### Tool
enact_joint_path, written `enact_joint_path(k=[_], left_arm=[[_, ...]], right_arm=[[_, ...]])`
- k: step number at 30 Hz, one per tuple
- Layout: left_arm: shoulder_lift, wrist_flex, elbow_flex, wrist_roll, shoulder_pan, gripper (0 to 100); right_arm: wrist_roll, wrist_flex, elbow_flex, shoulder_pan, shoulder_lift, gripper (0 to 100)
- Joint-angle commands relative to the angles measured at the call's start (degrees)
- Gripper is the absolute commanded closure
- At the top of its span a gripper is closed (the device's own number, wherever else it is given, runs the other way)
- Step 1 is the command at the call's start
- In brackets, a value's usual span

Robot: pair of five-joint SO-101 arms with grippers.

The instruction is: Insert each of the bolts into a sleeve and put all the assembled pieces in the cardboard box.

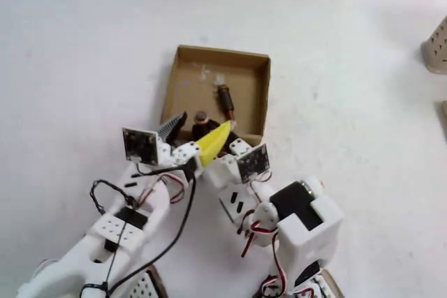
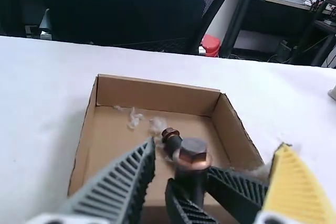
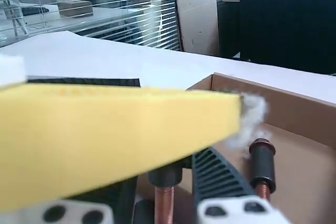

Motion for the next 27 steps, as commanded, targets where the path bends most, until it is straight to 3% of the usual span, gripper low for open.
enact_joint_path(k=[1, 9, 17, 24, 27], left_arm=[[0.3, 0.9, -1.2, -0.7, -0.2, 62], [0.3, 0.9, -5.8, -0.3, -5.7, 62], [-6.5, -0.3, -5.6, -0.2, -2.1, 62], [-23.6, 13.9, -5.6, -0.2, -3.9, 62], [-31.8, 20.0, -5.7, 2.5, -7.1, 68]], right_arm=[[-0.2, -0.3, -2.6, 0.2, -2.6, 98.1], [-0.2, -0.3, -2.6, 0.2, -2.5, 98.1], [-0.2, -0.2, -2.5, 0.2, -2.5, 98.1], [-0.2, -0.2, -2.5, 0.2, -2.5, 98.1], [-0.2, -0.2, -2.4, 0.3, -2.5, 98.1]])
